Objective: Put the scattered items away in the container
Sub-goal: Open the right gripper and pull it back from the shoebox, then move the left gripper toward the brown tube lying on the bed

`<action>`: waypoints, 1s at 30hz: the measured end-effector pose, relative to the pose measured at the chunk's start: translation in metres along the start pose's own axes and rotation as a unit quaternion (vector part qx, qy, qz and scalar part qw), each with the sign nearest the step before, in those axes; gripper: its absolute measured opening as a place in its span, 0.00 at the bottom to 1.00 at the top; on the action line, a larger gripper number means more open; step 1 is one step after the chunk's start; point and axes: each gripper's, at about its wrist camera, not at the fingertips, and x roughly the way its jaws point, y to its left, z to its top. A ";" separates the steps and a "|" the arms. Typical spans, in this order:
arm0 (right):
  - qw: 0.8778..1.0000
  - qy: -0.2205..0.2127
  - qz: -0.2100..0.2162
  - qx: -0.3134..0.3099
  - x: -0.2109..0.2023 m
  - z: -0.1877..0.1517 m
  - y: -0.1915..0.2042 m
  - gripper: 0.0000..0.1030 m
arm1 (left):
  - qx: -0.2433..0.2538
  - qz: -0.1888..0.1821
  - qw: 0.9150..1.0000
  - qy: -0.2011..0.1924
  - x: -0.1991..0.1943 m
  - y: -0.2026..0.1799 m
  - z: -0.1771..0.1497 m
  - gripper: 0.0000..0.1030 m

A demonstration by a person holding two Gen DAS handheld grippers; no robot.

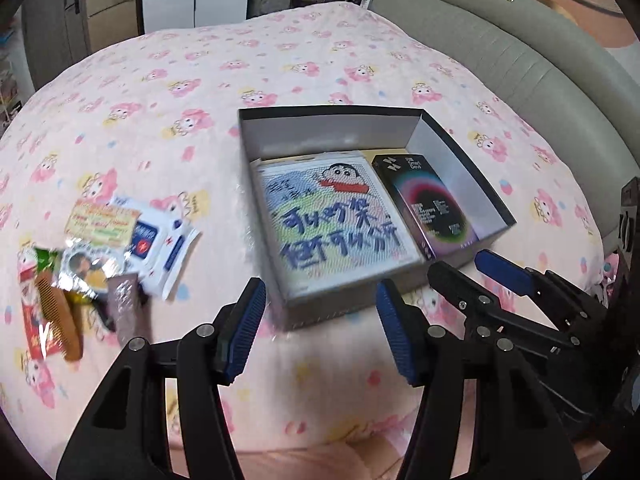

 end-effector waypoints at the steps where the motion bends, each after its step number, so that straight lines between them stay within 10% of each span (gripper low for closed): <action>1: 1.000 -0.002 0.001 -0.001 -0.004 -0.003 0.004 0.49 | 0.000 0.000 1.000 -0.002 -0.005 0.001 -0.004 0.57; 16: 0.999 -0.021 0.023 -0.044 -0.059 -0.034 0.065 0.49 | -0.005 0.017 1.000 -0.018 -0.074 0.030 -0.056 0.57; 30: 0.985 0.014 0.116 -0.129 -0.019 -0.032 0.163 0.49 | -0.144 0.055 0.988 -0.014 -0.090 0.128 -0.106 0.56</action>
